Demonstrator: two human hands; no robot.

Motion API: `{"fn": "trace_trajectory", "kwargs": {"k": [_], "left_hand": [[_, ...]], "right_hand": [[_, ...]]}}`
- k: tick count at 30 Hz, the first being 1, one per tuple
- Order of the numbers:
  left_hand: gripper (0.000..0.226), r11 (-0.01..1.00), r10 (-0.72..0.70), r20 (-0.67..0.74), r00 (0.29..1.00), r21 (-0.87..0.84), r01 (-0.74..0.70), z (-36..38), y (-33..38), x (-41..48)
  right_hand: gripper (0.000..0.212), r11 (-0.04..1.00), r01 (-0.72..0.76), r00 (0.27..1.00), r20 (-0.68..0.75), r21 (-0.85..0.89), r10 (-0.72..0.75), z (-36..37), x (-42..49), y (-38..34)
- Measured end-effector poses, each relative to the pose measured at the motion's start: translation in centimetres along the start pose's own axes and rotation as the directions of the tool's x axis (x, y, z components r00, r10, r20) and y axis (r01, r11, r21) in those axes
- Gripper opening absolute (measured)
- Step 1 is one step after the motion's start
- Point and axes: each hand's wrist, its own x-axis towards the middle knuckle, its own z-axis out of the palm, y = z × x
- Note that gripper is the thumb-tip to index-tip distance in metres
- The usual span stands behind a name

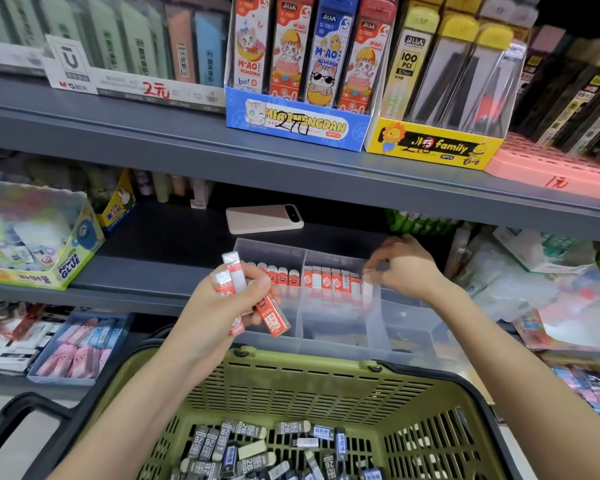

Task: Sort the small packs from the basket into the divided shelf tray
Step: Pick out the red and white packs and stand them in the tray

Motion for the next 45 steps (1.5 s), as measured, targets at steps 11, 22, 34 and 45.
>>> {"fn": "trace_trajectory", "kwargs": {"k": [11, 22, 34, 45], "left_hand": [[0.006, 0.999, -0.043, -0.037, 0.998, 0.013, 0.043, 0.1, -0.4, 0.2], [0.025, 0.995, -0.046, -0.174, 0.984, -0.098, 0.03, 1.3, -0.4, 0.6], [0.032, 0.988, -0.04, -0.257, 0.966, -0.157, 0.0, -0.6, 0.5, 0.2], [0.019, 1.0, 0.026, -0.368, 0.929, -0.004, -0.03, -5.8, -1.2, 0.1]], "right_hand": [[0.016, 0.98, -0.116, 0.986, -0.137, -0.164, 0.094, 2.1, 0.2, -1.1], [0.014, 0.628, 0.137, 0.973, 0.015, 0.766, -0.231, -0.5, -7.7, -10.5], [0.007, 0.236, -0.193, 0.978, 0.167, 0.952, 0.127, -0.8, -3.6, -7.8], [0.028, 0.398, -0.475, 0.867, 0.494, 0.785, 0.06, 1.8, 2.7, -16.7]]}}
